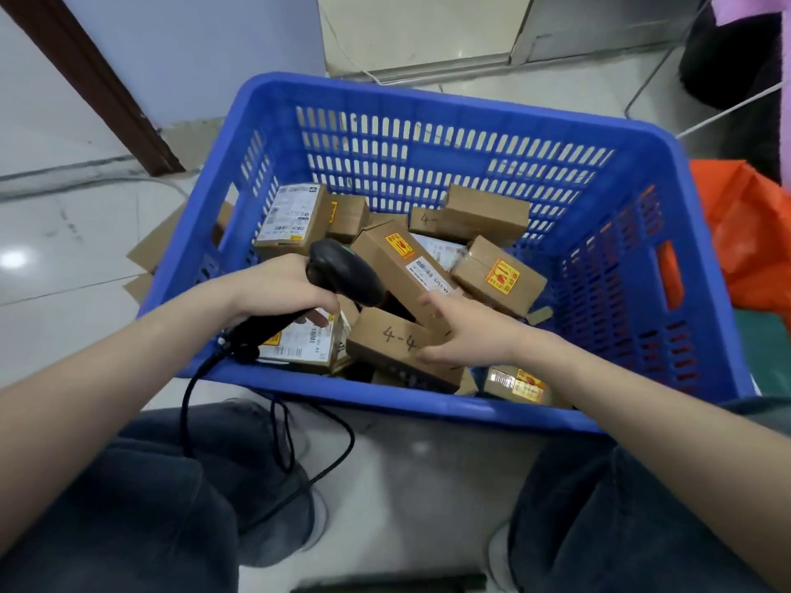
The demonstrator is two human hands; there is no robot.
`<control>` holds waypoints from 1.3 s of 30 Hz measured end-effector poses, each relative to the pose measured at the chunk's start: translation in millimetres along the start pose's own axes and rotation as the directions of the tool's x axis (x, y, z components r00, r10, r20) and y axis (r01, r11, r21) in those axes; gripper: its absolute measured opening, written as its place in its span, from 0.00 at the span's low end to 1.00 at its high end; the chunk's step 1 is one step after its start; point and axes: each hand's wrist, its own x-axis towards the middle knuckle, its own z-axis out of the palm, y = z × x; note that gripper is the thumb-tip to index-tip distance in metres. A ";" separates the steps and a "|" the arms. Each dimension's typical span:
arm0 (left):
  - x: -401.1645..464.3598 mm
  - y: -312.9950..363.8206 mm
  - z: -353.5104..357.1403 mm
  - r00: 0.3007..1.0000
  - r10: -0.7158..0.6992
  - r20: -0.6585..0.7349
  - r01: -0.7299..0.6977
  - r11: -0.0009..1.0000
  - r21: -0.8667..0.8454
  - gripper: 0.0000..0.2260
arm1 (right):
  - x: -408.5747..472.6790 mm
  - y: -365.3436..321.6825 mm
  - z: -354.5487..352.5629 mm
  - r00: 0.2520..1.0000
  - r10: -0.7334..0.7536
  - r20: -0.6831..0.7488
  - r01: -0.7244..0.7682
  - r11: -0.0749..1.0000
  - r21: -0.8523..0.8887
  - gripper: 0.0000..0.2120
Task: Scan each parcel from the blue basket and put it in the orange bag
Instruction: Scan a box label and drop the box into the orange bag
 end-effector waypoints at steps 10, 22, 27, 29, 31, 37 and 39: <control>0.9 13.2 10.3 0.999 0.025 0.043 -0.027 0.999 0.043 0.05 | 9.0 6.6 23.9 0.999 0.027 0.037 -0.022 0.993 -0.114 0.38; -21.0 75.9 -16.4 0.884 0.240 -0.402 -0.288 0.956 -0.061 0.05 | -21.5 14.2 -51.1 0.973 0.141 -0.181 -0.073 0.938 0.339 0.22; -24.3 91.4 -27.3 0.830 0.223 -0.510 -0.361 0.914 -0.188 0.13 | -40.0 27.8 -74.5 0.967 0.171 -0.190 -0.003 0.751 0.661 0.24; -23.0 93.9 -26.6 0.843 0.198 -0.501 -0.345 0.913 -0.219 0.16 | -44.8 32.1 -79.8 0.968 0.150 -0.201 0.032 0.719 0.694 0.26; -17.4 94.6 -23.5 0.874 0.163 -0.457 -0.320 0.902 -0.290 0.15 | -49.7 34.7 -84.3 0.962 0.115 -0.246 0.086 0.731 0.677 0.25; 0.7 100.4 -14.2 0.947 0.009 -0.322 -0.224 0.738 -0.637 0.12 | -59.7 42.9 -94.7 0.880 -0.047 -0.473 0.212 0.929 0.302 0.29; 4.9 100.9 -13.0 0.955 -0.011 -0.295 -0.200 0.711 -0.674 0.14 | -59.9 44.0 -94.4 0.830 -0.148 -0.538 0.252 0.960 0.125 0.29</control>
